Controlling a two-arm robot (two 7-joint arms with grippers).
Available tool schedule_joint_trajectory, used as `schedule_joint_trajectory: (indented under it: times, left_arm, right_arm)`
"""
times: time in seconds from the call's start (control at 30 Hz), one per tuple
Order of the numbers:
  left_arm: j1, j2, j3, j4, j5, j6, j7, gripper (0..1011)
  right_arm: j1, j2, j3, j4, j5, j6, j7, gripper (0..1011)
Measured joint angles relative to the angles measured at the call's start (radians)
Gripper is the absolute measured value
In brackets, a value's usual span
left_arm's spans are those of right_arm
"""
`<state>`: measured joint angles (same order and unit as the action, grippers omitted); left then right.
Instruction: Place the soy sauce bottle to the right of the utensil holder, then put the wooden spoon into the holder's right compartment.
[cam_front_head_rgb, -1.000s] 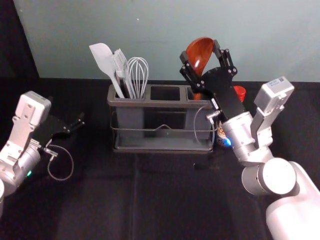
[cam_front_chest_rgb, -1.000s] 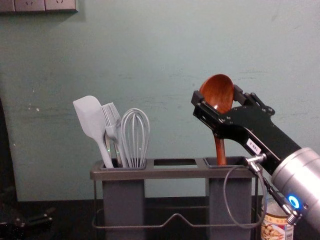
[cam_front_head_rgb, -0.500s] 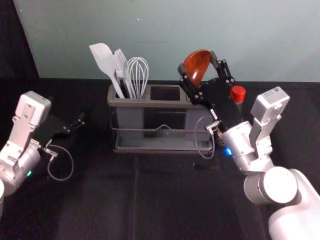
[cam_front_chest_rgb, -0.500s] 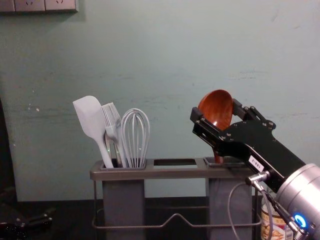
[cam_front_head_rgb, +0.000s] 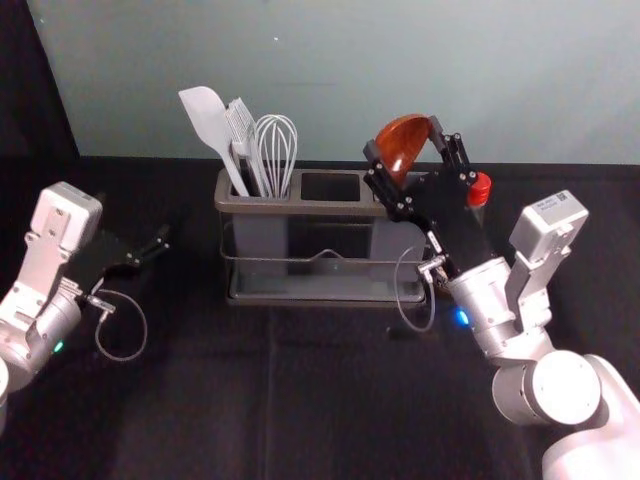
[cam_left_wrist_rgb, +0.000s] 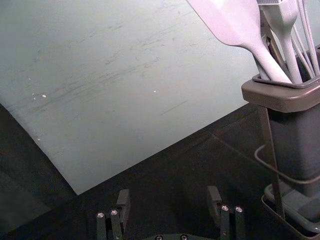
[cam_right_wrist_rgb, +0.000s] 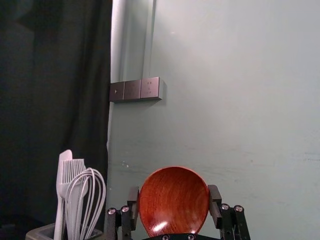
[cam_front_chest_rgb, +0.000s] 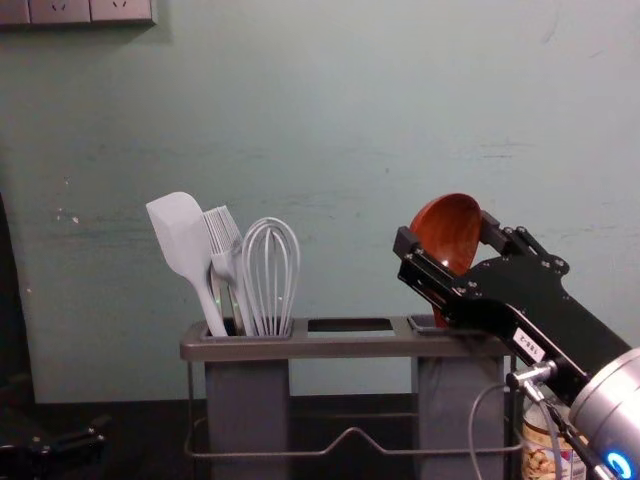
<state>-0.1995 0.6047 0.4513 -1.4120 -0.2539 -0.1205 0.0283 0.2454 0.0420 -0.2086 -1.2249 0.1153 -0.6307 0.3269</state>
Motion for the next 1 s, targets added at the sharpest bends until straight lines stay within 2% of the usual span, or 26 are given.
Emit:
schedule_joint_trajectory:
  times: [0.27, 0.43, 0.7, 1.0]
  left_arm:
    - [0.000, 0.000, 0.000, 0.000, 0.000, 0.000, 0.000, 1005]
    - [0.000, 0.000, 0.000, 0.000, 0.000, 0.000, 0.000, 1005]
    - [0.000, 0.000, 0.000, 0.000, 0.000, 0.000, 0.000, 1005]
    - [0.000, 0.000, 0.000, 0.000, 0.000, 0.000, 0.000, 1005]
  right_arm:
    - [-0.008, -0.004, 0.004, -0.011, 0.009, 0.000, 0.001, 999]
    - [-0.015, -0.004, 0.006, -0.040, 0.009, 0.000, 0.000, 1002]
    - [-0.052, 0.006, 0.010, -0.140, -0.004, 0.022, -0.013, 1002]
    - [-0.163, 0.045, 0.026, -0.314, -0.009, 0.091, -0.034, 1002]
